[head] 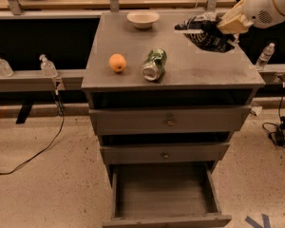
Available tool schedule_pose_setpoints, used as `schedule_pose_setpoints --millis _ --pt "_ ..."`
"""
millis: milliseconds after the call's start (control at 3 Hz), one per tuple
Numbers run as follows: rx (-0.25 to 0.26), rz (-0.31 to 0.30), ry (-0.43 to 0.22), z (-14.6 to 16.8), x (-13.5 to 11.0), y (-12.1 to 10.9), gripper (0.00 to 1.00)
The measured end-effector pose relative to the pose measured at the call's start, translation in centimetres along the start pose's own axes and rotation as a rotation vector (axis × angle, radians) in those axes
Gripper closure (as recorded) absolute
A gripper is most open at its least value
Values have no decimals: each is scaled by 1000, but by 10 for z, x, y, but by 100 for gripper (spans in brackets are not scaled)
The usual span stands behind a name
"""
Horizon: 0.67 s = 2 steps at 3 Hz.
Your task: Place blue chip bag into bottom drawer
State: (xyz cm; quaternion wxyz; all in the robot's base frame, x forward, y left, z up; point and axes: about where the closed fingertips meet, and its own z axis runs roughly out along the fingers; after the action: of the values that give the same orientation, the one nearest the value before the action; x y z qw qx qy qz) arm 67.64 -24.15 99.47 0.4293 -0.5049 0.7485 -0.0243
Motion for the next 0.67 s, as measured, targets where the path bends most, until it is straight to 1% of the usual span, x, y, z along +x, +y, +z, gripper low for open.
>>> schedule_pose_setpoints --millis 333,667 --pt "-34 59 15 3 7 -2 100" --pt "-40 103 -73 -35 1 26 100"
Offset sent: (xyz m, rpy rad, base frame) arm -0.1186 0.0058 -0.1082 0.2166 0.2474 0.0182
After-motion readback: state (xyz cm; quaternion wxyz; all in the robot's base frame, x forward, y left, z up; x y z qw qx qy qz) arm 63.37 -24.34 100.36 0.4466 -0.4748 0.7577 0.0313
